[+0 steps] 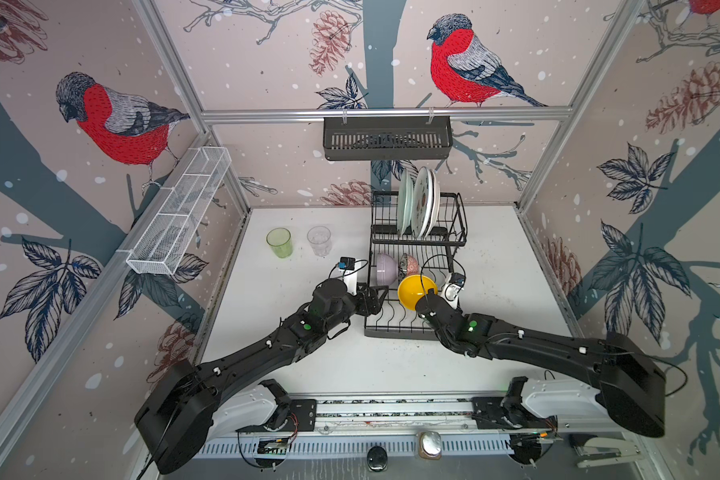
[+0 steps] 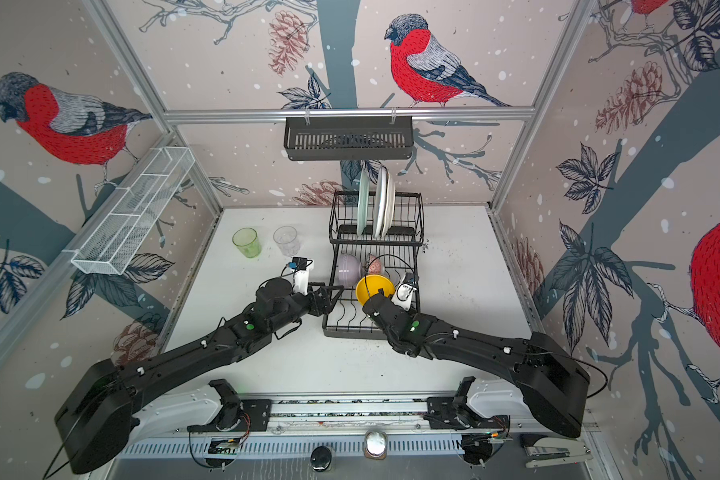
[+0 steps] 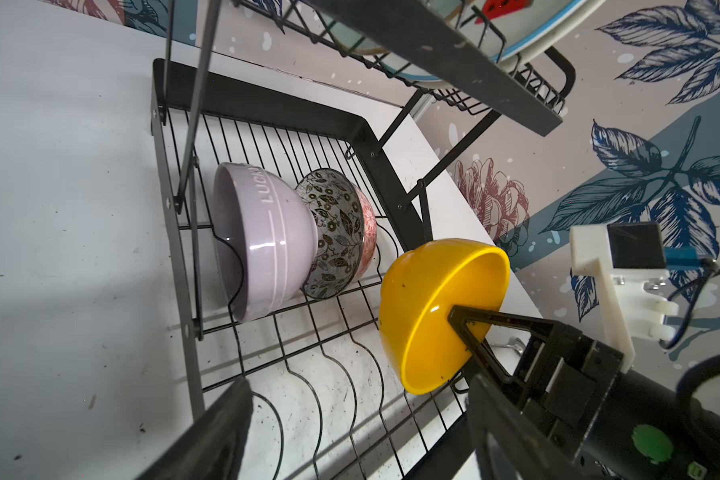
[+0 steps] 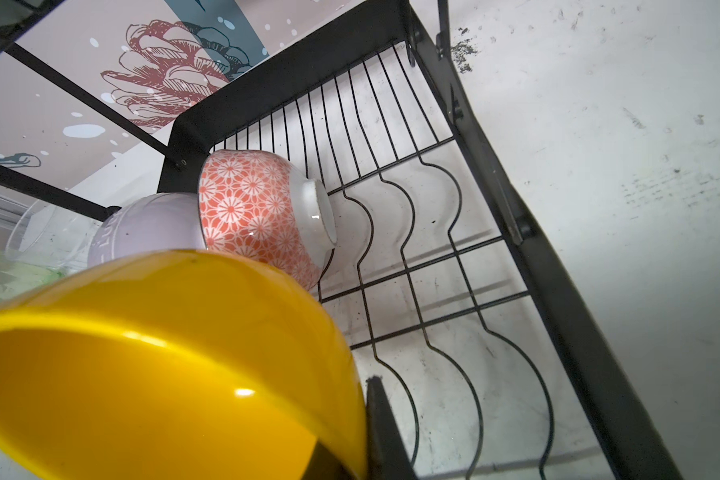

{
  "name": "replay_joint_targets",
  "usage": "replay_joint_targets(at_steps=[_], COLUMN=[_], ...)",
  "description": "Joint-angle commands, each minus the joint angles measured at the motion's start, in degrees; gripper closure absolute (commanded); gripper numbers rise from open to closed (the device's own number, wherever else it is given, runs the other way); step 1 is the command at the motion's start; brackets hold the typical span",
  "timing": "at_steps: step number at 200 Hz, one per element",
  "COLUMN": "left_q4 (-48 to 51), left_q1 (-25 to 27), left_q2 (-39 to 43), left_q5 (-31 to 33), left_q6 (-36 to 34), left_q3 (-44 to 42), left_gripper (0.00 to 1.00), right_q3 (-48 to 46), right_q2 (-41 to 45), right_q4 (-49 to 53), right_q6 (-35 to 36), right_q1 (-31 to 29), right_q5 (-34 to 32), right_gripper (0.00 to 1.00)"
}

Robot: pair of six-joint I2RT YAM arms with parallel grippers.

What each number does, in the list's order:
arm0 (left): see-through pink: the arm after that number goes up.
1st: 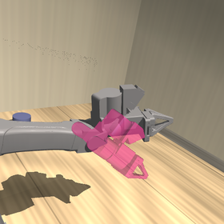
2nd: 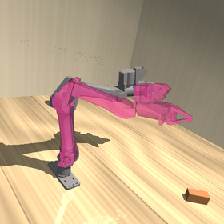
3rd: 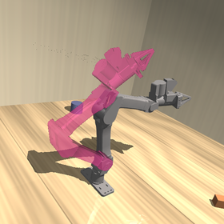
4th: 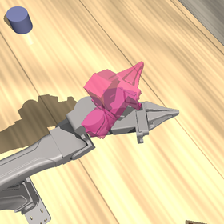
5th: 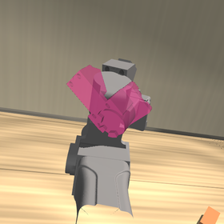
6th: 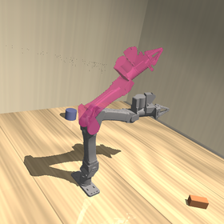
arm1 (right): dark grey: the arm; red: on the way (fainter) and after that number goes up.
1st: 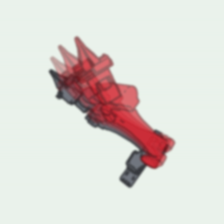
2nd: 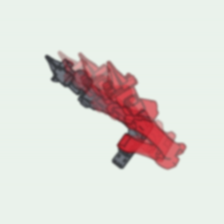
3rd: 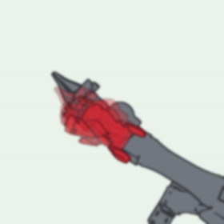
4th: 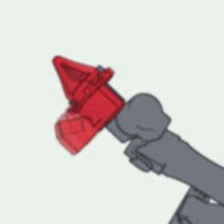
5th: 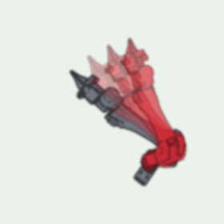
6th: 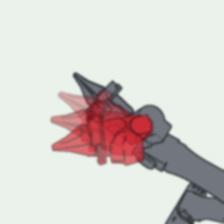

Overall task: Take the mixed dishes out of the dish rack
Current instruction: 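Carry the yellow bowl toward the left gripper while the left gripper reaches in, then close the left gripper on the yellow bowl rim beside the right gripper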

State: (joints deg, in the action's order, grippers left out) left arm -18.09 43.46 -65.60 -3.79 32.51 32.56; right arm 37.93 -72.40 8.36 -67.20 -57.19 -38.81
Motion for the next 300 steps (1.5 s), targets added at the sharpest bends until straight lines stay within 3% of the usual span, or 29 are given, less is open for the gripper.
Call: replay_joint_targets(at_steps=[1, 57, 104, 159, 246, 300], left_q4=[1.1, 3.6, 5.6, 6.8, 7.5, 7.8], left_q1=[1.9, 6.3, 6.8, 6.8, 6.8, 6.8], left_q2=[-1.8, -8.1, -11.1, -13.1, -13.5, -13.5], left_q5=[3.1, 7.8, 12.8, 15.6, 19.0, 20.6], left_q6=[-2.2, -3.7, -4.4, -5.9, -4.9, -3.6], left_q3=[1.9, 6.9, 9.1, 10.9, 10.8, 10.5], left_gripper=[0.28, 0.35, 0.41, 0.66, 0.79, 0.85], right_q3=[1.3, 3.6, 3.6, 2.9, 2.8, 2.9], right_q2=[-0.7, -3.3, -2.6, -3.0, -4.6, -6.4], right_q4=[-1.7, -1.7, -2.5, -4.6, -8.0, -9.0], right_q6=[0.1, -0.1, -0.3, 0.1, 1.6, 1.4], right_q1=[-0.6, -1.8, -2.4, -2.7, -4.1, -4.0], right_q5=[0.2, 2.2, 3.1, 5.1, 6.4, 8.4], right_gripper=[1.0, 1.0, 1.0, 0.99, 0.99, 0.88])
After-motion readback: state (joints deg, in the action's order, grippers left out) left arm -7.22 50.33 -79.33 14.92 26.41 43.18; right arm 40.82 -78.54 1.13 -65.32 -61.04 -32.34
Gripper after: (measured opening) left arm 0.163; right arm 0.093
